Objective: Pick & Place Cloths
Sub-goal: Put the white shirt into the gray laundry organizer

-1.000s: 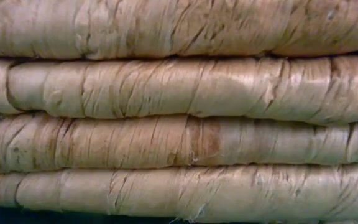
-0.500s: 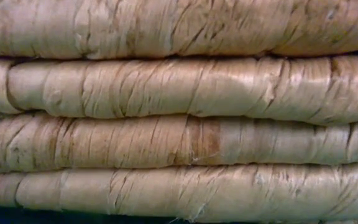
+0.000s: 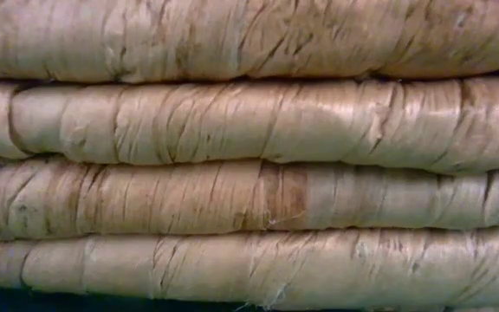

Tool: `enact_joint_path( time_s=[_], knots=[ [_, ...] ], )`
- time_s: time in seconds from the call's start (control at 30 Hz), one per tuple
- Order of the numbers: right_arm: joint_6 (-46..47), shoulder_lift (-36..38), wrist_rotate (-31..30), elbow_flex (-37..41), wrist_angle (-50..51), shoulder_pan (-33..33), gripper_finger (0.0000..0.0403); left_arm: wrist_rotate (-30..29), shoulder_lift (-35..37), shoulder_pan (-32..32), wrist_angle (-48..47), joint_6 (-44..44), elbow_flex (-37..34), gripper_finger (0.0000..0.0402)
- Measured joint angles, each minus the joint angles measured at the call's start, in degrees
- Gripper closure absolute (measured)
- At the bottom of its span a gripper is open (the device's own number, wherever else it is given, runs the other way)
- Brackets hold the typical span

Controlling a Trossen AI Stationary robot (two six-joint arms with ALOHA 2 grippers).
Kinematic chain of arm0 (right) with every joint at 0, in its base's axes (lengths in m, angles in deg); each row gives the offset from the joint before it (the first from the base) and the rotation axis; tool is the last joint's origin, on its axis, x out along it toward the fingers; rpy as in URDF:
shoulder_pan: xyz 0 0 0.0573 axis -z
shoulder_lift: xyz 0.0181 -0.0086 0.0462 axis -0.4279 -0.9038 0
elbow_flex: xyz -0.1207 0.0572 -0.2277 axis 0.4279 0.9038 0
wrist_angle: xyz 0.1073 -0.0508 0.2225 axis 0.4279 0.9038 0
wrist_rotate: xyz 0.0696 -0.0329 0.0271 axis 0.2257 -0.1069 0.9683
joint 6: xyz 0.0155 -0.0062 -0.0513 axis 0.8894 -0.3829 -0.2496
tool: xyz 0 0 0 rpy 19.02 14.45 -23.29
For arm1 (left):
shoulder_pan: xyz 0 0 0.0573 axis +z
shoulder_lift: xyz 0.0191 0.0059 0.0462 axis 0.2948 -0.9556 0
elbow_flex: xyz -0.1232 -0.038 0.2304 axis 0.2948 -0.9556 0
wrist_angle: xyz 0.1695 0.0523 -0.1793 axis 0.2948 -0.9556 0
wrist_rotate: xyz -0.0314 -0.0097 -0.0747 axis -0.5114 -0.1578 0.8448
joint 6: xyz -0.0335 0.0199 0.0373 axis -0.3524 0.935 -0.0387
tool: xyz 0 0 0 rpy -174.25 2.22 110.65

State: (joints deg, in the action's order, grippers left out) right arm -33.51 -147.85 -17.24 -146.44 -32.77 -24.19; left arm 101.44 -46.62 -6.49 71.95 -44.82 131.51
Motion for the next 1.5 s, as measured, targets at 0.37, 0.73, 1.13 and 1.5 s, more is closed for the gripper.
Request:
enact_joint_path(
  time_s=[0.37, 0.73, 1.13, 1.5],
  knots=[
    [4.65, 0.78, -2.51, 0.02, 4.50, 0.00, 0.0274, 1.91, 3.04, 0.07, -4.61, -1.52, 1.25, 0.0380],
    [10.34, 3.71, -12.12, 0.02, 14.58, 0.02, 0.0182, 1.49, 12.19, 2.07, -8.86, -7.30, 1.64, 0.0381],
    [12.91, 4.65, -12.01, 0.02, 19.30, 0.02, 0.0168, -14.84, 24.20, 7.64, -14.46, -3.86, 1.79, 0.0381],
    [12.99, 4.14, -13.41, 0.02, 19.66, 0.02, 0.0178, -42.15, 28.69, 8.61, -23.03, 9.84, 1.79, 0.0381]
  ],
)
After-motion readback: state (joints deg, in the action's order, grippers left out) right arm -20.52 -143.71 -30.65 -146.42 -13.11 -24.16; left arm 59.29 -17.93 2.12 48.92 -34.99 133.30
